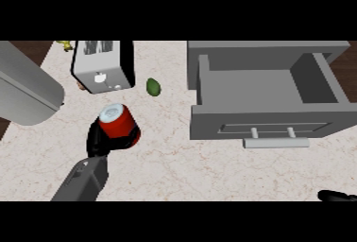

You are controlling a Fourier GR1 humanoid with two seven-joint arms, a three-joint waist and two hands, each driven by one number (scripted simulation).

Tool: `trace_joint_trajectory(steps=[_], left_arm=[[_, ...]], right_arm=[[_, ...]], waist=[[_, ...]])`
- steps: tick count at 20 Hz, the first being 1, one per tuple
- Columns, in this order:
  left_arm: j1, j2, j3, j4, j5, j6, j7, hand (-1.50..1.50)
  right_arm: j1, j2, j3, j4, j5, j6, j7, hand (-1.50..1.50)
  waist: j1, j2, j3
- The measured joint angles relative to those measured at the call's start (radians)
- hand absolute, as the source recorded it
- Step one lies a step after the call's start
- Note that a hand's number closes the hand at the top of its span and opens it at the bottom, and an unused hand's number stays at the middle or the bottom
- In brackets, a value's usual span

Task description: Pick up the can, place it into the drawer and close the drawer

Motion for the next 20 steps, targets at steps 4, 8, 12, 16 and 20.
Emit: trace_joint_trajectory(steps=[4, 8, 12, 16, 20], left_arm=[[-0.098, -0.008, -0.009, 0.067, -0.015, -0.059, 0.005, 1.50], [-0.155, -0.017, -0.003, 0.092, -0.021, -0.091, 0.004, 1.50], [-0.204, -0.036, -0.028, 0.037, -0.036, -0.084, 0.086, 1.50], [-0.244, -0.050, -0.063, -0.053, -0.065, -0.044, 0.169, 1.50], [-0.275, -0.056, -0.101, -0.184, -0.084, -0.008, 0.302, 1.50]], right_arm=[[0.001, 0.000, -0.006, 0.000, 0.004, -0.001, -0.008, -1.50], [-0.003, -0.008, -0.025, -0.006, 0.001, -0.006, 0.000, -1.50], [0.027, -0.002, -0.036, -0.014, -0.004, 0.007, -0.018, -1.50], [0.012, -0.003, -0.030, -0.029, 0.013, -0.008, 0.009, -1.50], [0.016, 0.004, -0.022, -0.038, 0.028, -0.011, 0.006, -1.50]], waist=[[-0.001, 0.000, 0.000], [0.003, -0.001, 0.000], [0.008, -0.004, 0.001], [0.014, -0.006, 0.001], [0.018, -0.008, 0.002]])
